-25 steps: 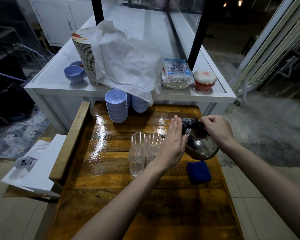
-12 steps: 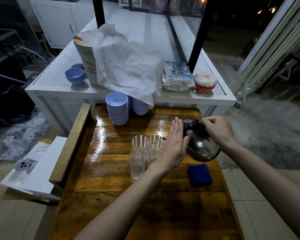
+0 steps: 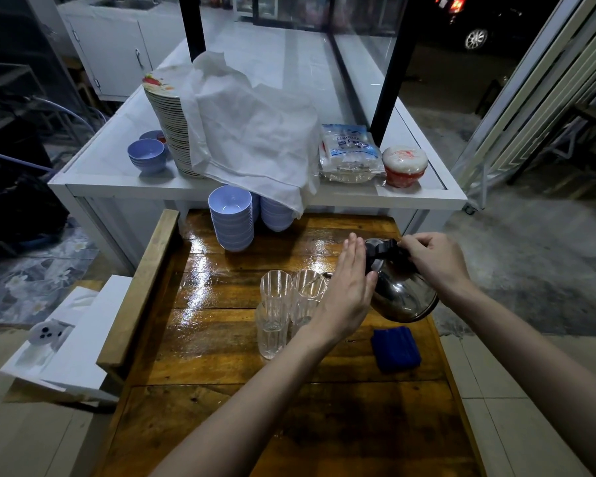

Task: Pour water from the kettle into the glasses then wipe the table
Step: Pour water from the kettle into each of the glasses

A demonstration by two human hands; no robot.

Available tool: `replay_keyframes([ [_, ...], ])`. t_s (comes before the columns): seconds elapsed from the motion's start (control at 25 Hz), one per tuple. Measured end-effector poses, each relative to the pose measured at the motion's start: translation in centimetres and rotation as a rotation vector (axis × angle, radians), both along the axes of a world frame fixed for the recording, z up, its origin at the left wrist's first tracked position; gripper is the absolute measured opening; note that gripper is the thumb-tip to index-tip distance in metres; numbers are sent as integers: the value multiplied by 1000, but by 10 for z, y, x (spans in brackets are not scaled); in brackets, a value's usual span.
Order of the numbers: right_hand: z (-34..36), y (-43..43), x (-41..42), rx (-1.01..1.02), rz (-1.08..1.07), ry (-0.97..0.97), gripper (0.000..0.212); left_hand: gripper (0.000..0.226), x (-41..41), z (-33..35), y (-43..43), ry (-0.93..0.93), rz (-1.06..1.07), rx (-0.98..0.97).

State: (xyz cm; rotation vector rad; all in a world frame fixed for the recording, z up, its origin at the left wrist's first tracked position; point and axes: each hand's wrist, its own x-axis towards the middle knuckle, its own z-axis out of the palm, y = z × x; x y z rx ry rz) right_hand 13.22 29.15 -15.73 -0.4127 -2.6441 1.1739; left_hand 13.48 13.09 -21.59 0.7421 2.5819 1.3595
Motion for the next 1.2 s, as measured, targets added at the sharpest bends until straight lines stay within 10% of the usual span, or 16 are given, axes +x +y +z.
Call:
replay_keyframes([
  [0.36, -9, -3, 8, -232, -143, 65, 36, 58, -4, 21, -8, 143, -44, -97],
  [1.2, 17, -47, -24, 126, 74, 5, 31, 60, 0, 6, -42, 1, 100, 40],
])
